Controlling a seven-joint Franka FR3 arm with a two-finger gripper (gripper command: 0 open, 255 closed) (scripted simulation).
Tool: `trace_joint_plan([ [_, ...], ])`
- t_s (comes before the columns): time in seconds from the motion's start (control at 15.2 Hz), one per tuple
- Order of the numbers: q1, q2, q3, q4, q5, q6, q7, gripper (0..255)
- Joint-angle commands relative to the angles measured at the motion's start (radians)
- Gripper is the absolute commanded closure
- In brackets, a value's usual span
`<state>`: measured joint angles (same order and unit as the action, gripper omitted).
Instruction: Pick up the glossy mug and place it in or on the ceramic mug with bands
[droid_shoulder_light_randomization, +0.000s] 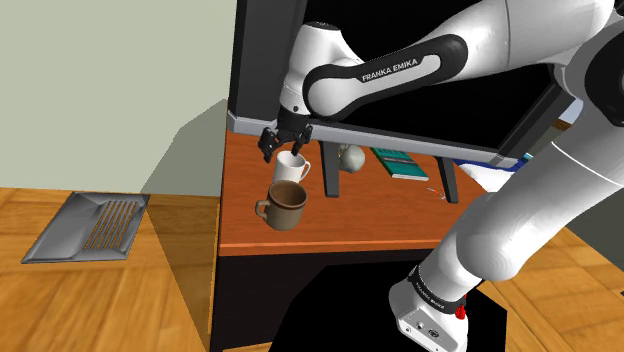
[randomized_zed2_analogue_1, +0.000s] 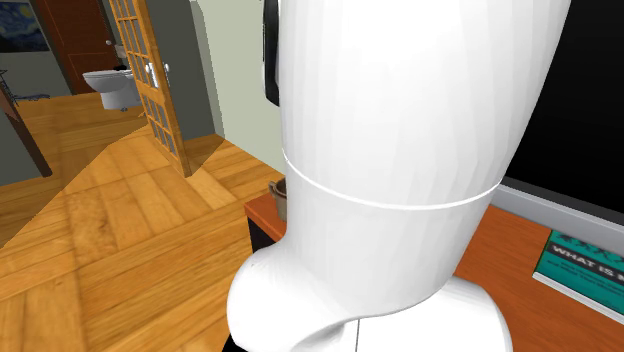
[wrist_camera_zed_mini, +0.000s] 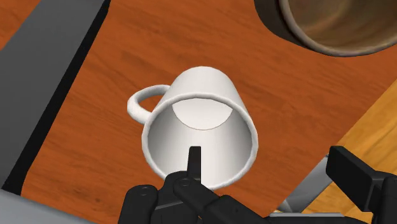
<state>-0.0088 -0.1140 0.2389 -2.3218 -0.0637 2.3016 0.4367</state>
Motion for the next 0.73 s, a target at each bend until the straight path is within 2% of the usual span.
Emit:
trace_joint_plan([
  [0.0,-0.001,0.084,-0.011,-0.018,-0.01,0.04,-0.11,0],
  [0.53,0.012,0.084,-0.023,-0.018,-0.011,0.04,-0.11,0],
  [0.59,0.01,0.079,-0.026,-0.017,-0.009,0.035,-0.116,255],
  [0.66,0.008,0.084,-0.028,-0.013,-0.01,0.036,-0.119,255],
])
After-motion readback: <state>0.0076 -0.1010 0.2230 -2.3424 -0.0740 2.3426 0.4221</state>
